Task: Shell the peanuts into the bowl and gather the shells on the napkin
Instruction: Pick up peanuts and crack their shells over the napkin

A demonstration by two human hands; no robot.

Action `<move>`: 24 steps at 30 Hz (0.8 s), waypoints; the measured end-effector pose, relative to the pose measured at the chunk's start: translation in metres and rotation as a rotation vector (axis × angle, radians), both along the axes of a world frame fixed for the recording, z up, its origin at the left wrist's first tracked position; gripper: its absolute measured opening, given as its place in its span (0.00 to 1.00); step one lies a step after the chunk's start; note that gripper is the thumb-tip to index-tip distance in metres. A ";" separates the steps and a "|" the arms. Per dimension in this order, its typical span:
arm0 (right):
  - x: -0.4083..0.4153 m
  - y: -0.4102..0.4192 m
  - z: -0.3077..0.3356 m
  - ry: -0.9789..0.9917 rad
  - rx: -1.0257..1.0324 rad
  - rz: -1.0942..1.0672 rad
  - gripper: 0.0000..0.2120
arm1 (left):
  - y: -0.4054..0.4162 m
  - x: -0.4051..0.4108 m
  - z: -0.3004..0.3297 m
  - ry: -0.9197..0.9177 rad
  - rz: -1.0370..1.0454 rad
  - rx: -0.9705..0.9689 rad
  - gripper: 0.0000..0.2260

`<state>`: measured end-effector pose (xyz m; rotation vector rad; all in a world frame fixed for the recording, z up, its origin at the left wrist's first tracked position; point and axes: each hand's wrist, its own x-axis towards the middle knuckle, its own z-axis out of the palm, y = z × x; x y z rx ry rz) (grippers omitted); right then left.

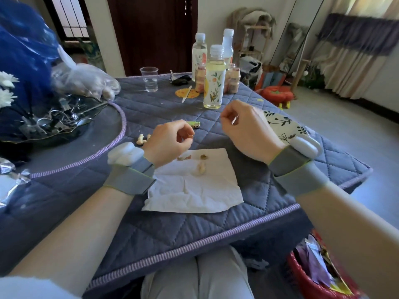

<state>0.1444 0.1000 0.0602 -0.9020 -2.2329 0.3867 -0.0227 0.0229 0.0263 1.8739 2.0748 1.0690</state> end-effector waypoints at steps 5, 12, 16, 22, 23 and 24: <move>0.044 0.042 0.013 -0.238 -0.050 -0.200 0.10 | 0.036 0.041 0.033 0.070 -0.140 0.043 0.05; 0.072 0.070 -0.003 -0.577 -0.119 -0.207 0.11 | 0.101 0.092 0.037 0.316 -0.231 -0.160 0.07; 0.075 0.076 -0.009 -0.647 -0.142 -0.195 0.10 | 0.117 0.109 0.026 0.491 -0.224 -0.304 0.09; 0.076 0.079 -0.020 -0.631 -0.140 -0.204 0.10 | 0.125 0.111 0.018 0.536 -0.244 -0.345 0.09; 0.077 0.077 -0.019 -0.616 -0.137 -0.206 0.10 | 0.124 0.111 0.019 0.525 -0.243 -0.345 0.10; 0.077 0.076 -0.016 -0.596 -0.127 -0.213 0.10 | 0.123 0.111 0.021 0.514 -0.241 -0.340 0.12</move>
